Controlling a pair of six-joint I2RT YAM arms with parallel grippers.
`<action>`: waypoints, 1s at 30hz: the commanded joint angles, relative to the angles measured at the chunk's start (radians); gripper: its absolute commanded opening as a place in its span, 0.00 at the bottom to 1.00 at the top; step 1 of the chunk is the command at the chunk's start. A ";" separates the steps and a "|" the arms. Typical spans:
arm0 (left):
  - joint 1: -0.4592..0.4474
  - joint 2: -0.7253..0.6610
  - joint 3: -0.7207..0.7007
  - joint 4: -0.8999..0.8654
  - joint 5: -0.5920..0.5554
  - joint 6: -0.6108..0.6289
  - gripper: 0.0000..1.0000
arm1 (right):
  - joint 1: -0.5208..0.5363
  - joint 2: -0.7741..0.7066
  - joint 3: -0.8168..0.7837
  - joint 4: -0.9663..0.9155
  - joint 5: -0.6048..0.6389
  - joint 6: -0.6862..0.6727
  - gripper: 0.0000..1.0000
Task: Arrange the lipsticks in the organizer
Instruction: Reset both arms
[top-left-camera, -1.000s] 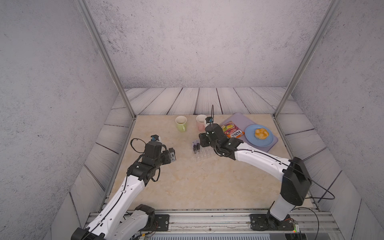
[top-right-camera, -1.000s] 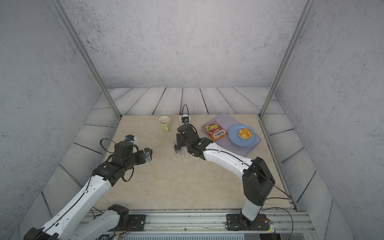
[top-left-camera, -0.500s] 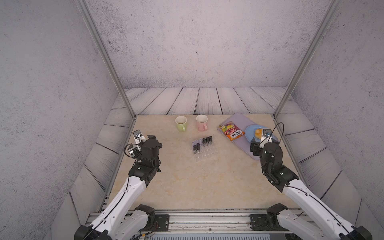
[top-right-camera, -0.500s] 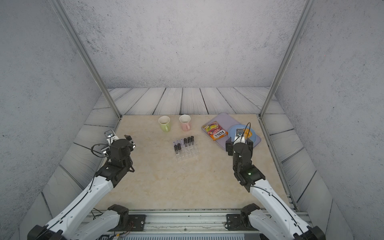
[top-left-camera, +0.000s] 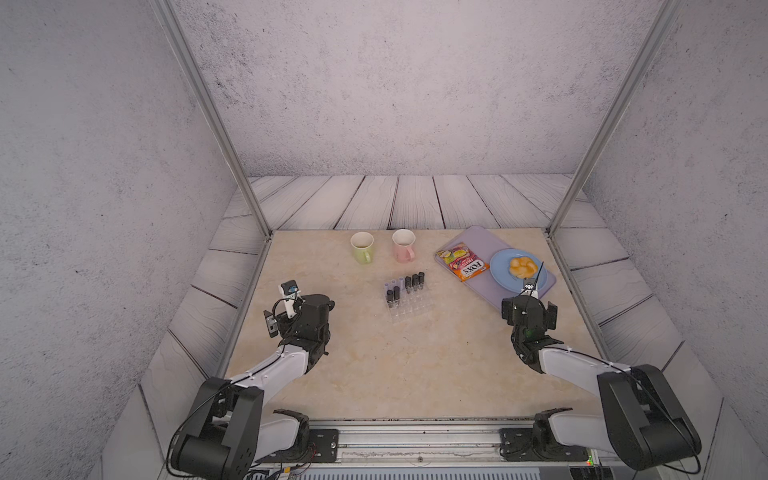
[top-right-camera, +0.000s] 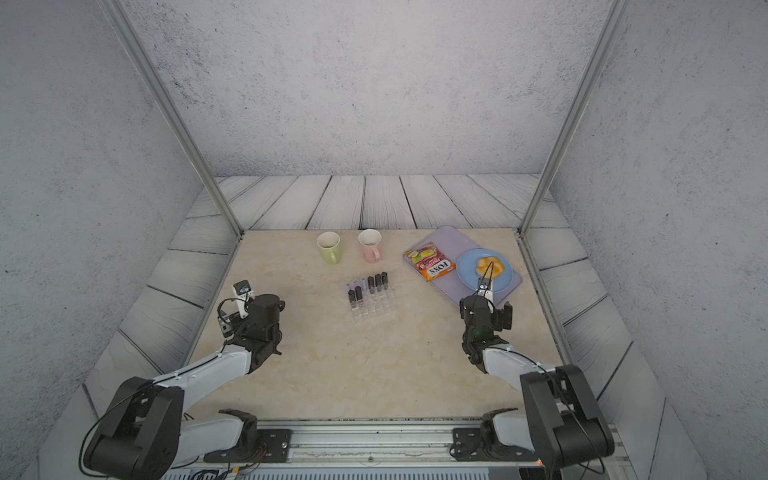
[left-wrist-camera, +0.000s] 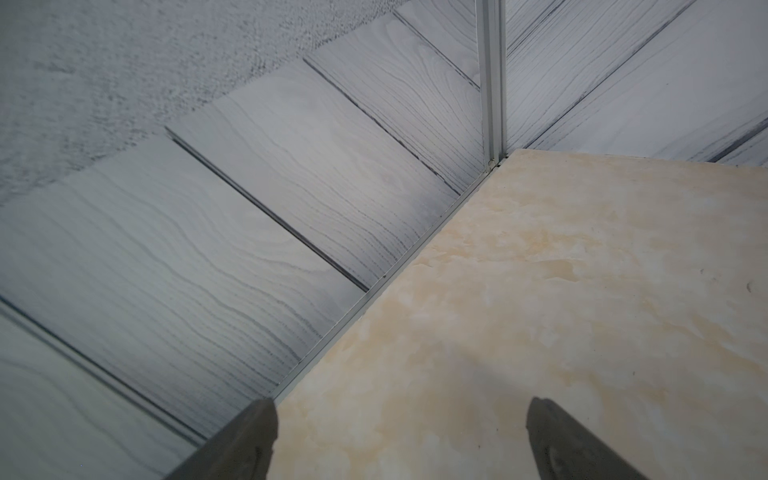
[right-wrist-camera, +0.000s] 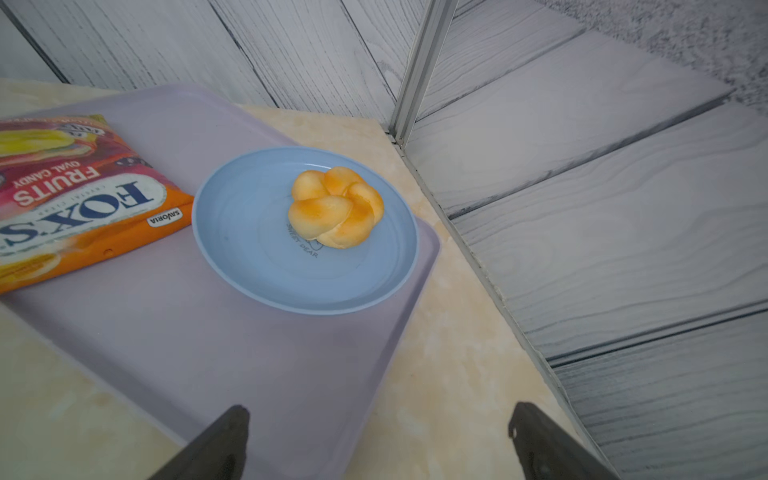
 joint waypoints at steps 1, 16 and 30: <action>0.046 0.018 -0.028 0.234 0.179 0.069 0.99 | -0.014 0.031 -0.011 0.205 -0.048 0.010 1.00; 0.231 0.238 0.150 0.165 0.582 0.124 0.98 | -0.059 0.279 -0.092 0.650 -0.201 -0.075 1.00; 0.250 0.278 0.038 0.414 0.705 0.152 0.98 | -0.080 0.259 -0.011 0.465 -0.208 -0.040 1.00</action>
